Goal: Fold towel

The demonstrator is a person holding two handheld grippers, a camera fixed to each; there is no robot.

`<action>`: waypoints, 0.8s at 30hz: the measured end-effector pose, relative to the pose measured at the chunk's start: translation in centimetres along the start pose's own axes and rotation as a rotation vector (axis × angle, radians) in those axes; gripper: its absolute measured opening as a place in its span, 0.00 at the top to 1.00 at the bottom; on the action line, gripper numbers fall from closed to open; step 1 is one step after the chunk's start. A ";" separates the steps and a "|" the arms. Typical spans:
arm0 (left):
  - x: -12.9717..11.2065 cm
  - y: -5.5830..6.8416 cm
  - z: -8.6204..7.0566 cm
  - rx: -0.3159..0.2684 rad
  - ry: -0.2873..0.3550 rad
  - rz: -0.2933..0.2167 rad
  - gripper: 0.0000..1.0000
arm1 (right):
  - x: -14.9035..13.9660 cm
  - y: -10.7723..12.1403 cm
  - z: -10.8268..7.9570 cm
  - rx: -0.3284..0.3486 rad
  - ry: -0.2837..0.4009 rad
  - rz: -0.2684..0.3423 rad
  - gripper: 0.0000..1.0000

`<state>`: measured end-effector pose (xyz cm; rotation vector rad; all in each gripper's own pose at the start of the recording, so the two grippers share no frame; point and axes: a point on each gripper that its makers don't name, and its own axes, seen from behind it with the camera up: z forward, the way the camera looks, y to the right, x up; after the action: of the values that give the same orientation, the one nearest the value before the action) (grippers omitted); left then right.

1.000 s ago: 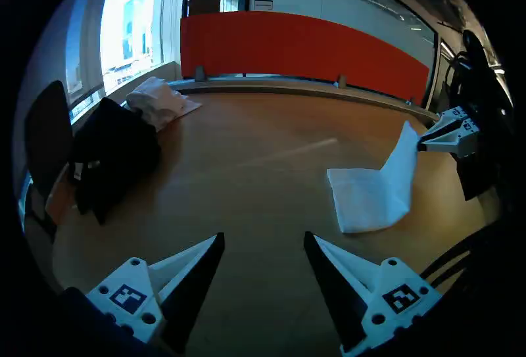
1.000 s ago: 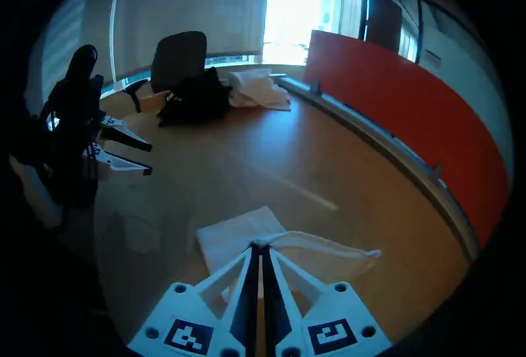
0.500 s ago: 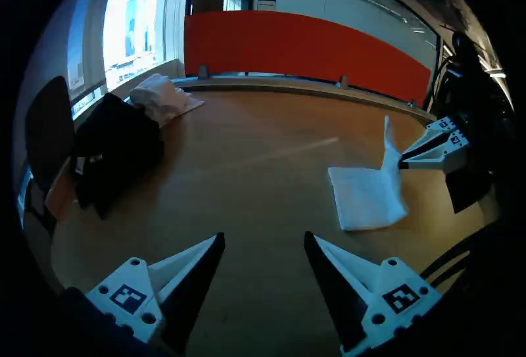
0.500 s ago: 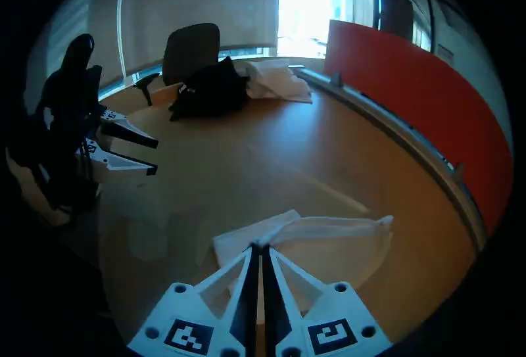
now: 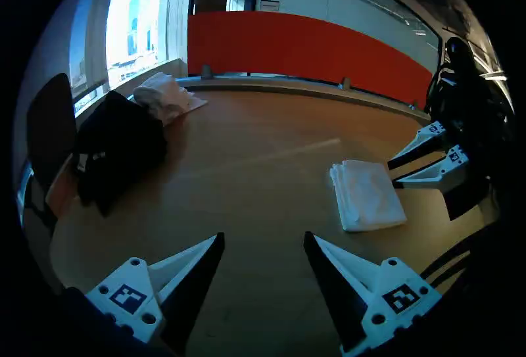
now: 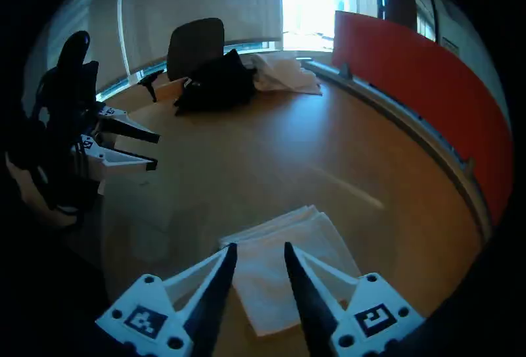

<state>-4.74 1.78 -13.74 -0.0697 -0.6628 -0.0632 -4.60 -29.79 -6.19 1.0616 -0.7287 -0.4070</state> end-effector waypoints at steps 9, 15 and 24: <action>0.0 0.0 -0.1 -0.001 0.000 0.004 0.11 | -0.6 0.4 -0.7 -0.018 -0.004 0.015 0.32; 0.0 0.0 -0.1 -0.002 0.000 0.002 0.11 | -1.5 0.5 -1.2 -0.027 -0.018 0.022 0.26; -0.1 0.1 -0.2 -0.004 0.000 0.007 0.11 | -3.4 0.6 -1.9 -0.051 -0.042 0.045 0.25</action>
<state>-4.66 1.84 -13.98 -0.0763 -0.6629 -0.0581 -5.69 -26.17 -7.35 0.9898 -0.7749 -0.4083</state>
